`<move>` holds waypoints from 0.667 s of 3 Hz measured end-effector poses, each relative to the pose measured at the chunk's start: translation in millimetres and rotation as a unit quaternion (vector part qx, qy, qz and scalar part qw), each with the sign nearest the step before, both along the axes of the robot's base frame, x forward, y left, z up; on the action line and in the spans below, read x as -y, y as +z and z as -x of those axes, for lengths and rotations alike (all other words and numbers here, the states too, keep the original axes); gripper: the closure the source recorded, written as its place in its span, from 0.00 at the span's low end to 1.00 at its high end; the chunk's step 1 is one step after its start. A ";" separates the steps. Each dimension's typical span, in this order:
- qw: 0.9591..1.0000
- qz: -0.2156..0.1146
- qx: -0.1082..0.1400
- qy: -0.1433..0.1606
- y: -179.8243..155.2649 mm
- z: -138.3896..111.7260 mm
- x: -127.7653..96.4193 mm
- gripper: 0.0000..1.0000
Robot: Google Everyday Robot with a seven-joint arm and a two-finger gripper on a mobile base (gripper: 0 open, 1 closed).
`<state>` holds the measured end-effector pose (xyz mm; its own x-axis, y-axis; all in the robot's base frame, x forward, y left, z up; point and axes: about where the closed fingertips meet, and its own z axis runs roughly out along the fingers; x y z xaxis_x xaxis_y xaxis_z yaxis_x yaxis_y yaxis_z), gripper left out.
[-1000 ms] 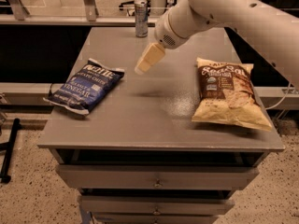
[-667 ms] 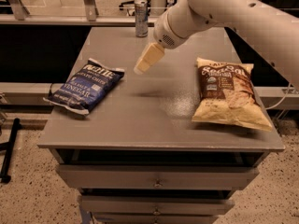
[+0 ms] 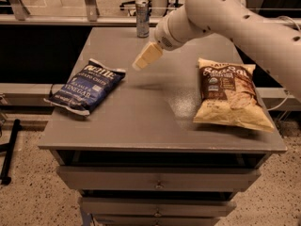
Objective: Move redbull can near blue chip bag
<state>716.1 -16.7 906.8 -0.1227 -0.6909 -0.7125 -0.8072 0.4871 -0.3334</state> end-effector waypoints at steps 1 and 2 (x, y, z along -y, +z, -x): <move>0.999 -0.029 0.030 -0.029 -8.9 -52.7 -3.4 0.00; 0.990 -0.094 0.069 -0.074 -18.8 -150.7 -6.0 0.00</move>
Offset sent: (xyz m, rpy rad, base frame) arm 0.1926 0.0021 -0.0202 0.2408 -0.1761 -0.1834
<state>866.9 -10.7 888.0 -0.1049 -0.5256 -0.8442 -0.6751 0.6610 -0.3276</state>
